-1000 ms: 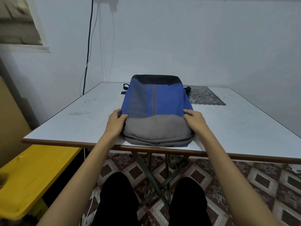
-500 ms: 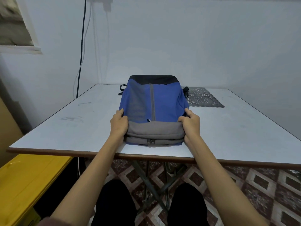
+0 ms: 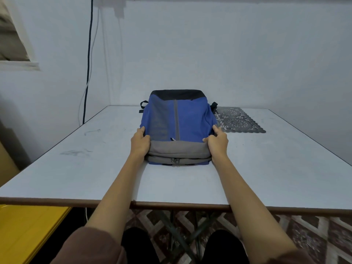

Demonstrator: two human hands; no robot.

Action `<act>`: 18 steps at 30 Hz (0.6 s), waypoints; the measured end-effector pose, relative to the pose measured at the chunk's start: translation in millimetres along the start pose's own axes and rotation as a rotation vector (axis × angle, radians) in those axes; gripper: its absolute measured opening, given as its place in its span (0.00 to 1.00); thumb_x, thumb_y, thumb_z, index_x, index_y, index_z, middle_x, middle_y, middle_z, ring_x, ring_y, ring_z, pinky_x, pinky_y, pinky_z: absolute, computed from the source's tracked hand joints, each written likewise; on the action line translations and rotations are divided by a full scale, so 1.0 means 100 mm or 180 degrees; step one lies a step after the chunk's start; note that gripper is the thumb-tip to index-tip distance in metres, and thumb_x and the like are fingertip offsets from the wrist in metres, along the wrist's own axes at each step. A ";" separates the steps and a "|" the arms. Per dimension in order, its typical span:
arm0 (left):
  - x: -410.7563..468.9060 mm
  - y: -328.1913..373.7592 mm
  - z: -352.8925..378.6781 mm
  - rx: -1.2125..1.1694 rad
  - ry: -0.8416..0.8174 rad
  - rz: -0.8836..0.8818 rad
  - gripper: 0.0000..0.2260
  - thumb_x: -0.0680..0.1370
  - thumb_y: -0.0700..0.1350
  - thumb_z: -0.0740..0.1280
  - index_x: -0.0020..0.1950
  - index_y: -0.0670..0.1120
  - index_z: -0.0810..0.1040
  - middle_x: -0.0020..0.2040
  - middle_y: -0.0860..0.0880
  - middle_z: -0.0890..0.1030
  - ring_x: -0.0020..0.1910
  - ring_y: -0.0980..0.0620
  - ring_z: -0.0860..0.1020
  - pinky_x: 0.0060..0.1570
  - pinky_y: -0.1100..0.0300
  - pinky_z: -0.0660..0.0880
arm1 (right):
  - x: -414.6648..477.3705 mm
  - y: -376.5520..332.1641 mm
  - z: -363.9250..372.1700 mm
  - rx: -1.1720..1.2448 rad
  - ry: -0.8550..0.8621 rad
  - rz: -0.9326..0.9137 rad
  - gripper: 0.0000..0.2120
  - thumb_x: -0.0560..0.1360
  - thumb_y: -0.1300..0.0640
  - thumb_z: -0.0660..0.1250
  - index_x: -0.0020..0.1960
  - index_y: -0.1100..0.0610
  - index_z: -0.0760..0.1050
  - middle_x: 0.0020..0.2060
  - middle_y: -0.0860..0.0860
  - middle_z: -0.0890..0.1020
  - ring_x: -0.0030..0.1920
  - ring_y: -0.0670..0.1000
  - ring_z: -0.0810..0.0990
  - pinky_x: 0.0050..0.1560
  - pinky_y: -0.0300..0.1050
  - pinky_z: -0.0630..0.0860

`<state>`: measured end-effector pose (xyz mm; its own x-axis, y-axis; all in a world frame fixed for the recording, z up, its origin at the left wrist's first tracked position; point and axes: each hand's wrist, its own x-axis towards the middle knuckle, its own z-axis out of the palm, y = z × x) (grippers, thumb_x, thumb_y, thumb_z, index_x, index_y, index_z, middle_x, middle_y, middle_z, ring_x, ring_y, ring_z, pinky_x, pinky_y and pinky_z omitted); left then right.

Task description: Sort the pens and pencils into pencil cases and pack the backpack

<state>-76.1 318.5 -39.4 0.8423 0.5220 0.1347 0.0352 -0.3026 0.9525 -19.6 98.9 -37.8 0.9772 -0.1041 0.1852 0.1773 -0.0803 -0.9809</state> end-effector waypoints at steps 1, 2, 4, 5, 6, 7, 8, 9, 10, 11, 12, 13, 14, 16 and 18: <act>0.00 0.00 -0.01 0.0050 0.0004 0.0048 0.20 0.79 0.34 0.54 0.70 0.44 0.70 0.67 0.48 0.71 0.64 0.48 0.70 0.67 0.57 0.67 | -0.02 0.01 0.01 -0.0277 0.0039 -0.0214 0.34 0.73 0.72 0.62 0.77 0.59 0.59 0.77 0.53 0.57 0.75 0.54 0.60 0.58 0.34 0.65; -0.01 0.01 -0.02 0.0129 0.0040 0.0123 0.21 0.79 0.34 0.54 0.73 0.43 0.67 0.68 0.49 0.69 0.66 0.48 0.69 0.66 0.58 0.66 | -0.05 0.01 0.02 -0.0684 0.0117 -0.0535 0.33 0.75 0.69 0.63 0.78 0.56 0.57 0.78 0.53 0.53 0.76 0.53 0.57 0.60 0.33 0.63; -0.04 0.03 -0.04 0.0376 0.0155 0.0330 0.21 0.80 0.38 0.55 0.73 0.41 0.65 0.75 0.47 0.63 0.73 0.47 0.63 0.71 0.53 0.63 | -0.08 0.02 0.03 -0.1753 0.0297 -0.1431 0.31 0.79 0.59 0.62 0.79 0.51 0.54 0.79 0.54 0.48 0.78 0.53 0.49 0.73 0.45 0.54; -0.08 0.04 -0.06 0.0561 0.0181 0.0413 0.21 0.80 0.41 0.55 0.74 0.42 0.65 0.78 0.45 0.57 0.76 0.46 0.57 0.74 0.48 0.58 | -0.09 0.00 0.04 -0.2198 0.0280 -0.1791 0.29 0.80 0.55 0.60 0.78 0.50 0.55 0.79 0.53 0.48 0.78 0.53 0.47 0.75 0.53 0.47; -0.15 0.05 -0.08 0.0810 0.0149 0.0499 0.21 0.81 0.44 0.56 0.75 0.45 0.64 0.80 0.46 0.52 0.78 0.47 0.51 0.75 0.44 0.53 | -0.14 -0.04 0.05 -0.2524 0.0110 -0.1938 0.27 0.81 0.51 0.58 0.78 0.49 0.56 0.79 0.52 0.50 0.78 0.52 0.46 0.75 0.57 0.42; -0.24 0.04 -0.09 0.1129 0.0053 0.0649 0.21 0.82 0.46 0.55 0.76 0.47 0.63 0.80 0.48 0.49 0.79 0.49 0.47 0.76 0.43 0.47 | -0.21 -0.08 0.06 -0.2778 -0.0173 -0.1908 0.25 0.82 0.48 0.55 0.78 0.48 0.56 0.79 0.51 0.50 0.78 0.51 0.46 0.75 0.58 0.39; -0.34 0.00 -0.09 0.1485 -0.0101 0.0845 0.21 0.83 0.48 0.54 0.77 0.49 0.61 0.80 0.50 0.48 0.79 0.51 0.45 0.74 0.43 0.43 | -0.30 -0.08 0.08 -0.3026 -0.0494 -0.1797 0.24 0.83 0.46 0.51 0.78 0.47 0.56 0.79 0.49 0.51 0.78 0.50 0.46 0.74 0.59 0.38; -0.46 -0.04 -0.08 0.1820 -0.0269 0.1047 0.21 0.84 0.49 0.52 0.77 0.51 0.61 0.80 0.51 0.47 0.79 0.52 0.44 0.74 0.44 0.42 | -0.41 -0.07 0.09 -0.3311 -0.0803 -0.1657 0.24 0.83 0.44 0.47 0.78 0.46 0.57 0.79 0.48 0.52 0.78 0.50 0.46 0.74 0.60 0.37; -0.55 -0.10 -0.07 0.2036 -0.0405 0.1197 0.20 0.84 0.50 0.51 0.77 0.52 0.61 0.80 0.51 0.46 0.79 0.52 0.45 0.74 0.44 0.44 | -0.49 -0.06 0.09 -0.3580 -0.1041 -0.1543 0.24 0.83 0.44 0.44 0.77 0.46 0.58 0.78 0.48 0.54 0.78 0.50 0.48 0.74 0.61 0.36; -0.62 -0.14 -0.06 0.2160 -0.0504 0.1244 0.20 0.84 0.50 0.50 0.76 0.53 0.62 0.80 0.51 0.46 0.79 0.51 0.48 0.74 0.44 0.47 | -0.56 -0.05 0.09 -0.3785 -0.1209 -0.1426 0.24 0.83 0.45 0.42 0.77 0.46 0.59 0.77 0.49 0.58 0.78 0.51 0.50 0.74 0.61 0.37; -0.65 -0.18 -0.07 0.2219 -0.0541 0.1217 0.19 0.84 0.51 0.49 0.75 0.53 0.63 0.80 0.51 0.47 0.78 0.50 0.50 0.74 0.44 0.50 | -0.59 -0.06 0.08 -0.3873 -0.1280 -0.1363 0.24 0.83 0.46 0.41 0.76 0.47 0.60 0.77 0.49 0.60 0.77 0.51 0.53 0.74 0.62 0.37; -0.67 -0.19 -0.08 0.2281 -0.0548 0.1180 0.20 0.84 0.51 0.48 0.75 0.54 0.64 0.80 0.51 0.47 0.78 0.50 0.51 0.74 0.43 0.52 | -0.62 -0.08 0.08 -0.3897 -0.1299 -0.1322 0.24 0.83 0.46 0.41 0.76 0.47 0.60 0.76 0.49 0.61 0.77 0.52 0.54 0.74 0.62 0.37; -0.67 -0.19 -0.08 0.2344 -0.0534 0.1156 0.20 0.84 0.51 0.48 0.75 0.54 0.64 0.80 0.50 0.47 0.78 0.50 0.52 0.74 0.43 0.52 | -0.62 -0.10 0.07 -0.3909 -0.1271 -0.1323 0.24 0.83 0.46 0.41 0.76 0.47 0.60 0.76 0.49 0.62 0.77 0.52 0.55 0.74 0.62 0.38; -0.68 -0.19 -0.08 0.2355 -0.0499 0.1145 0.20 0.84 0.52 0.47 0.75 0.54 0.64 0.80 0.51 0.48 0.78 0.50 0.53 0.74 0.44 0.54 | -0.63 -0.11 0.07 -0.3970 -0.1246 -0.1326 0.24 0.83 0.46 0.41 0.77 0.47 0.60 0.76 0.49 0.61 0.77 0.52 0.55 0.74 0.62 0.37; -0.71 -0.19 -0.08 0.2283 -0.0484 0.1134 0.20 0.84 0.53 0.47 0.76 0.55 0.62 0.80 0.52 0.46 0.78 0.51 0.52 0.74 0.45 0.54 | -0.66 -0.10 0.07 -0.3966 -0.1233 -0.1347 0.24 0.83 0.46 0.41 0.77 0.46 0.60 0.76 0.49 0.61 0.77 0.51 0.55 0.74 0.62 0.37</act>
<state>-140.7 293.6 -65.2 0.9299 0.1998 0.3089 0.0440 -0.8940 0.4459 -85.0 113.6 -40.4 0.8816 0.4156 0.2240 0.4471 -0.8873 -0.1135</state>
